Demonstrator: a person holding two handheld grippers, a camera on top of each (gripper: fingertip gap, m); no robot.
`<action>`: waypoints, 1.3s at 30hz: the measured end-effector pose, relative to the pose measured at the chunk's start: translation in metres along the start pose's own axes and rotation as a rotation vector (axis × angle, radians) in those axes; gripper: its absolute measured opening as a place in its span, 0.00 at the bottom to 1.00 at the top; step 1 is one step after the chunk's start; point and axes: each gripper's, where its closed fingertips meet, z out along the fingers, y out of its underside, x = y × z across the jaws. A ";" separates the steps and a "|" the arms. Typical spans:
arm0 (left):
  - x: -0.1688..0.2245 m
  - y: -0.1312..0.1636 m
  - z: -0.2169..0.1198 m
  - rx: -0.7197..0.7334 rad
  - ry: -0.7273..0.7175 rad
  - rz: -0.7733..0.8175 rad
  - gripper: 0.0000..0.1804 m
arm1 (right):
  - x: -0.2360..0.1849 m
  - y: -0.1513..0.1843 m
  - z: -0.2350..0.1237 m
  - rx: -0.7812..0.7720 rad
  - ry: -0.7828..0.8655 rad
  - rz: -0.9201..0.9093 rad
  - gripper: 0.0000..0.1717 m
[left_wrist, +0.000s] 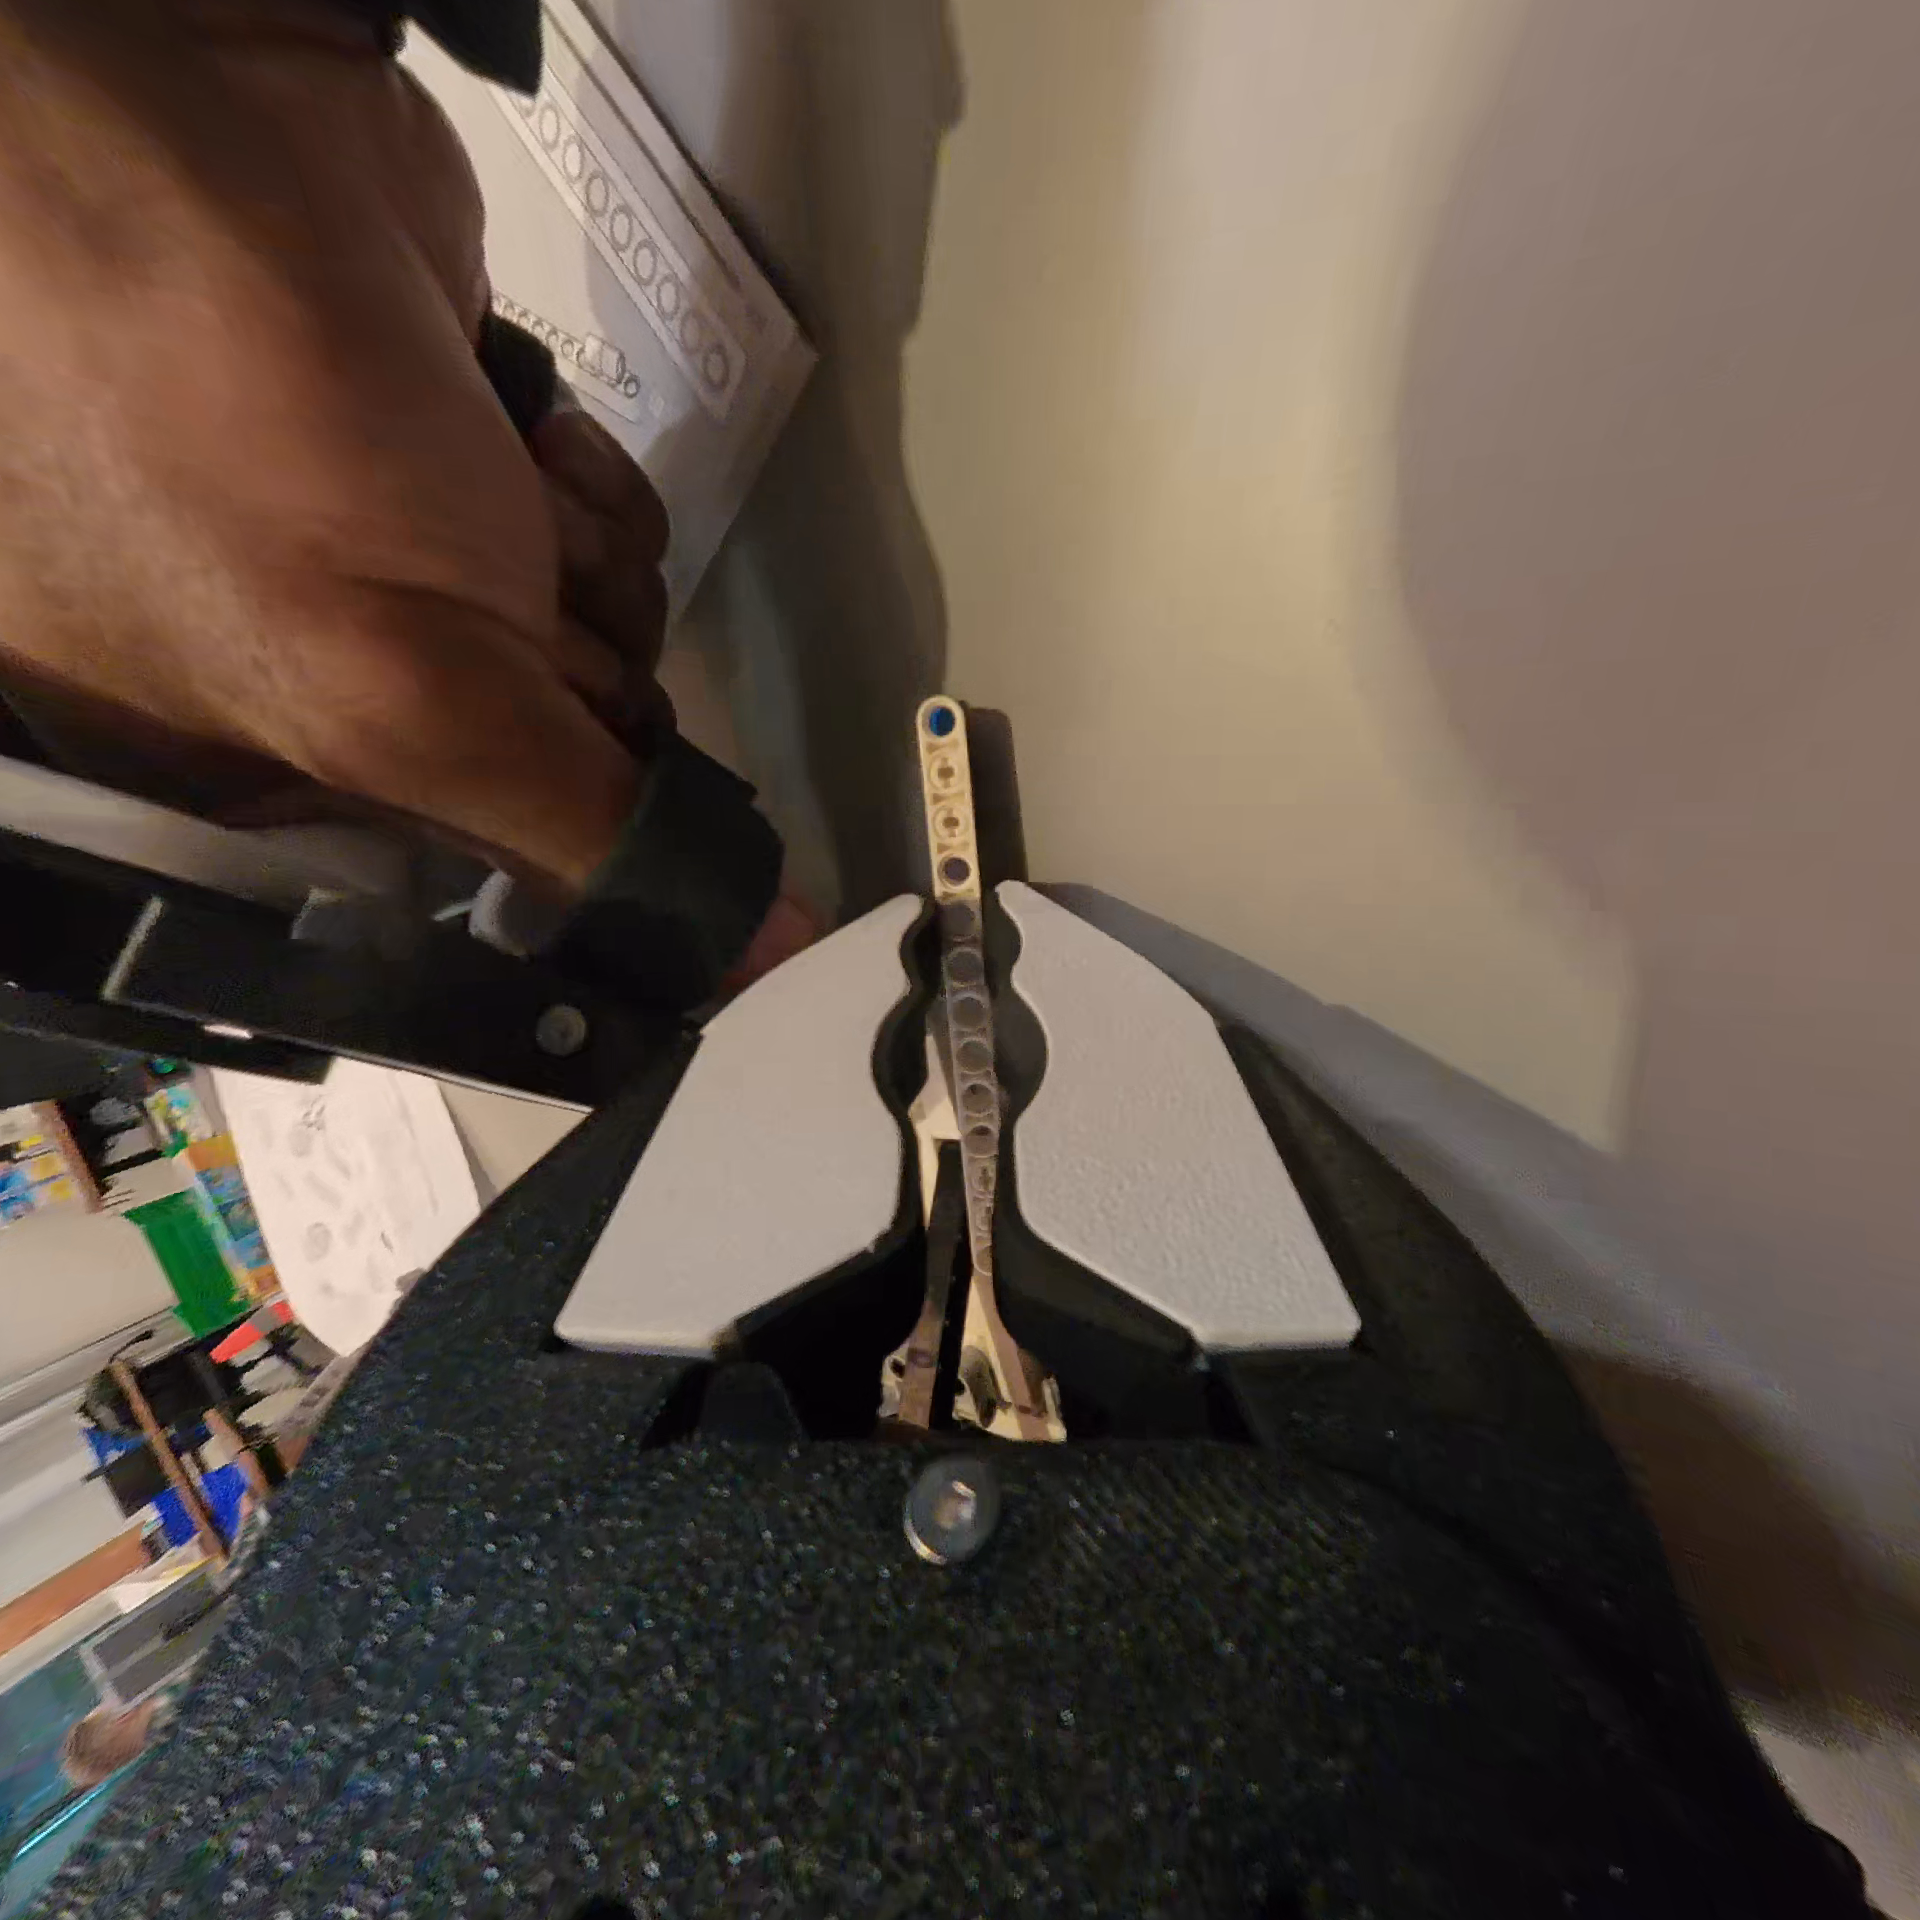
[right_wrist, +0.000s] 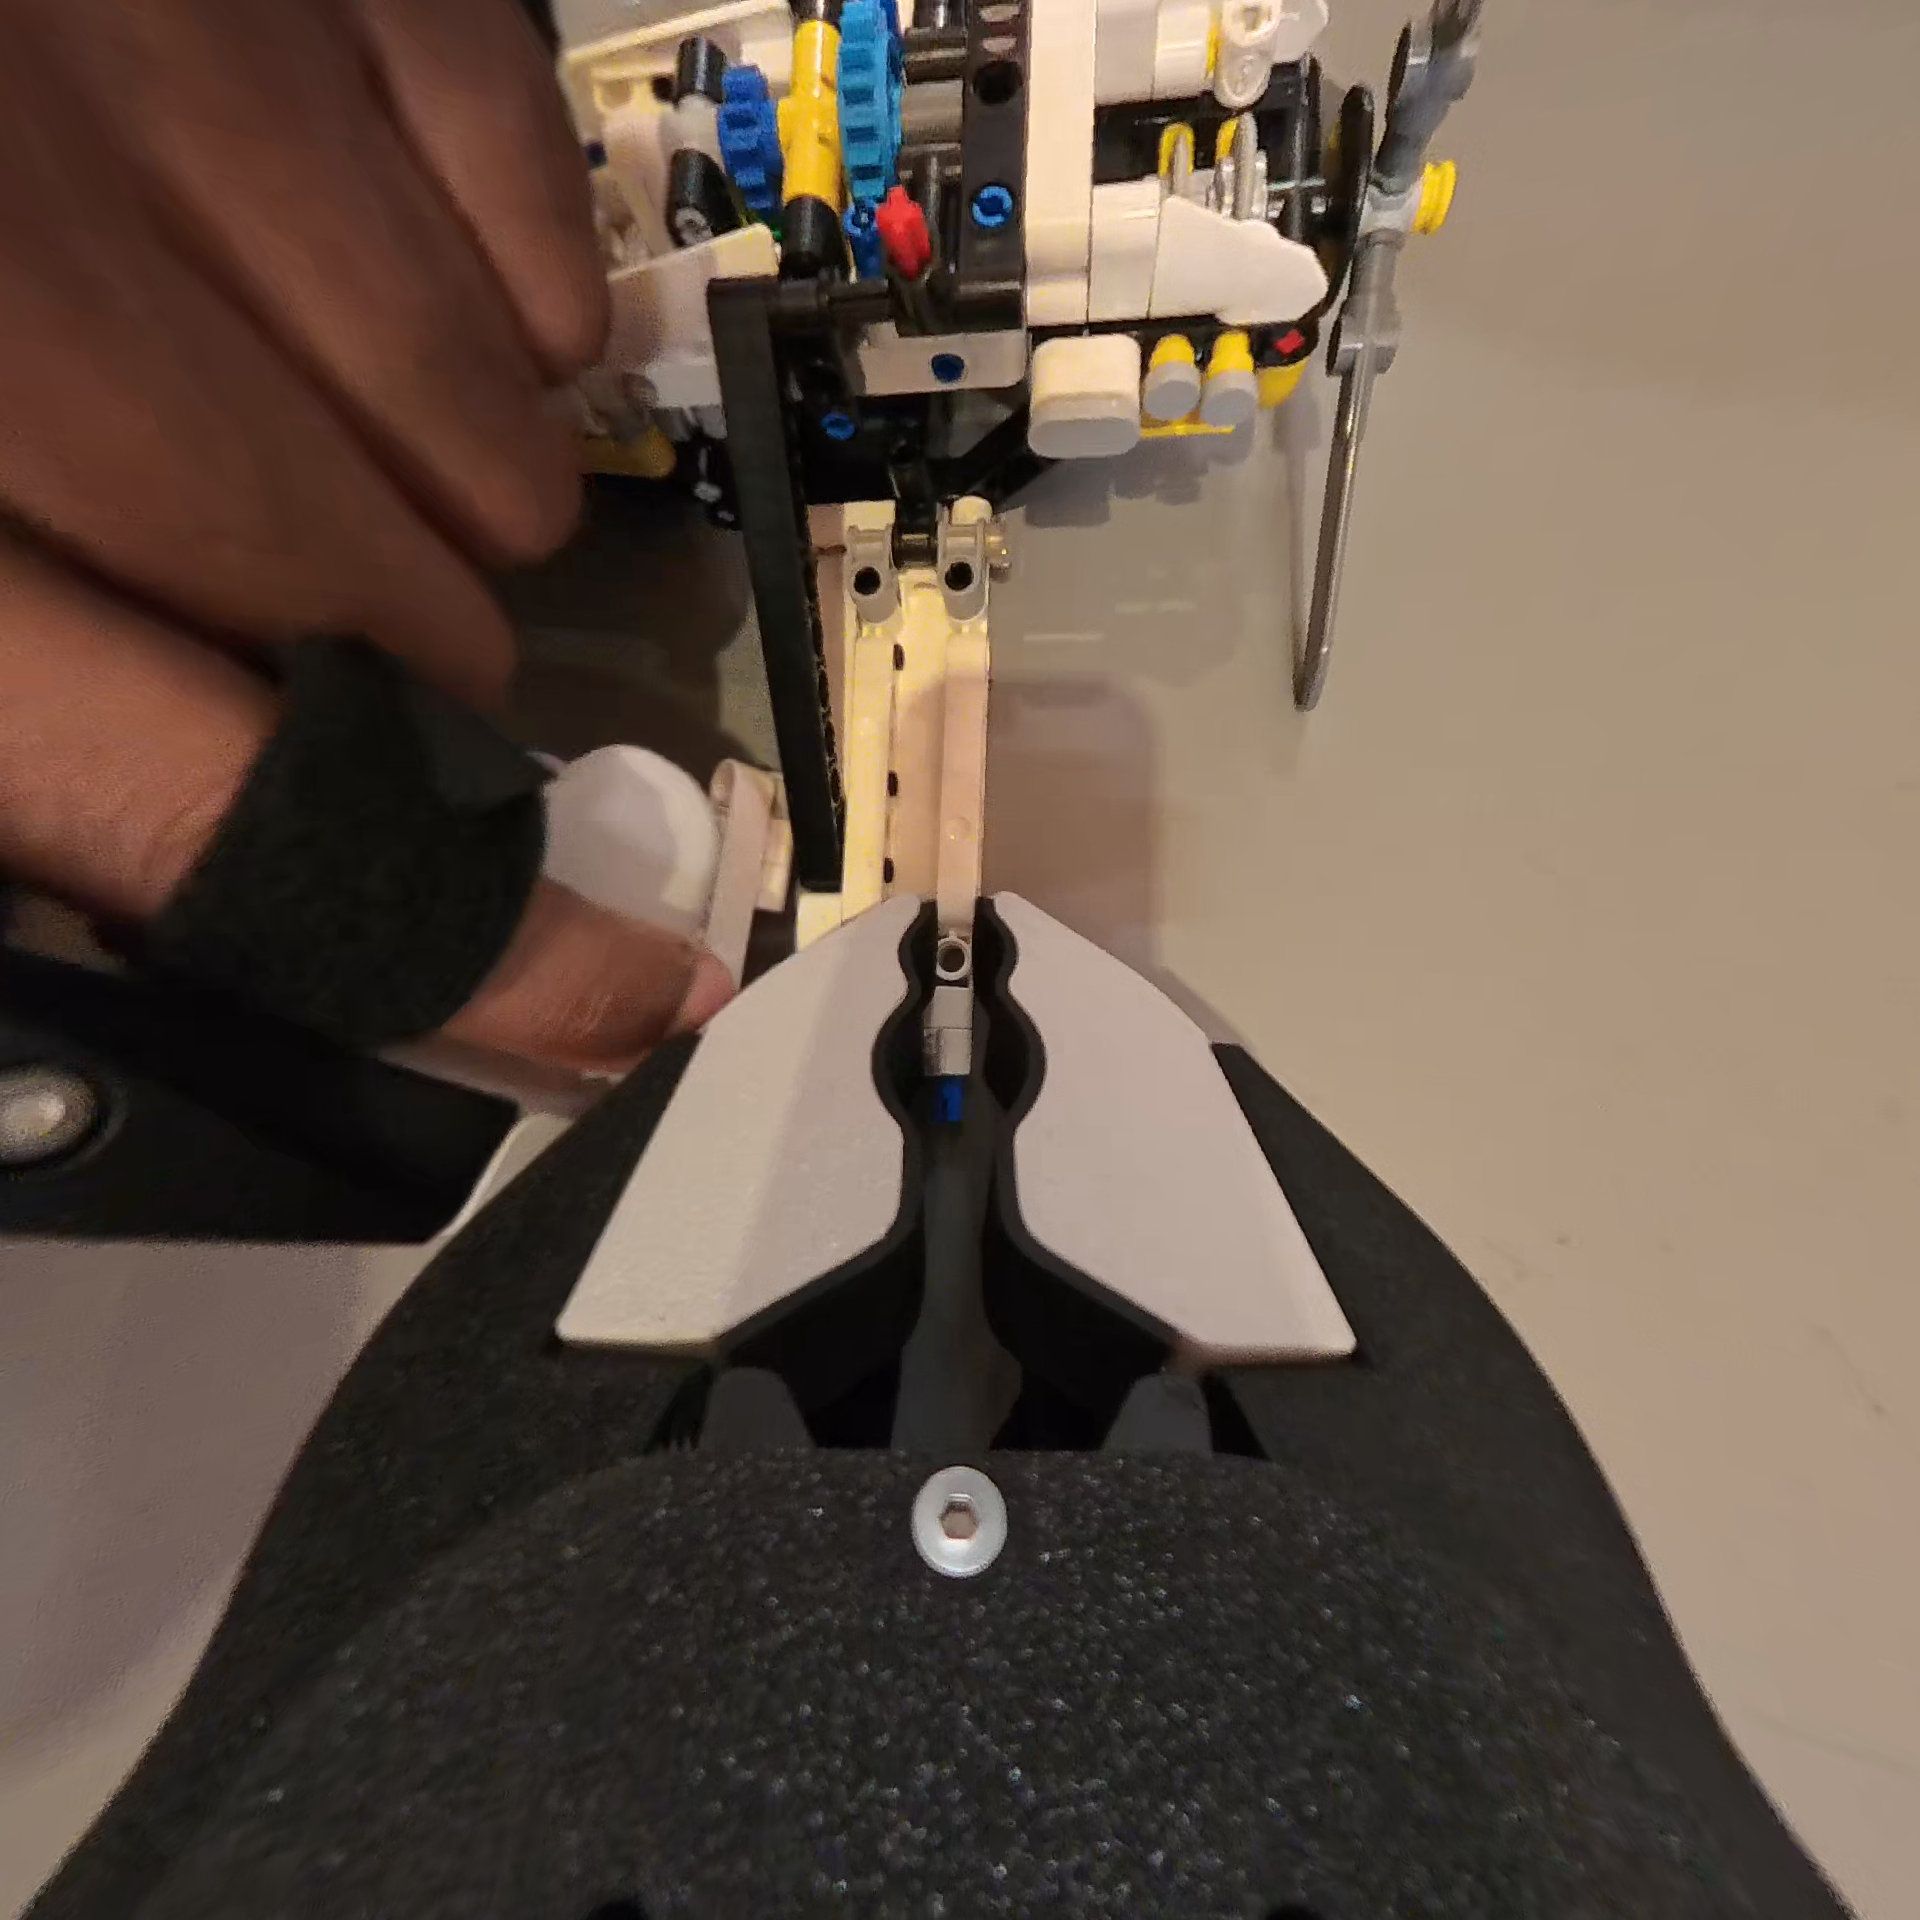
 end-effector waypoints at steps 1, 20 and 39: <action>-0.001 -0.002 0.000 -0.009 -0.008 0.007 0.05 | 0.000 0.000 0.000 0.002 -0.005 0.001 0.04; -0.008 -0.059 0.003 -0.039 -0.285 -0.107 0.05 | -0.029 0.075 -0.110 0.202 0.279 0.038 0.04; -0.012 -0.156 0.014 0.126 -0.509 -0.007 0.05 | -0.097 0.163 -0.144 0.183 0.657 -0.433 0.07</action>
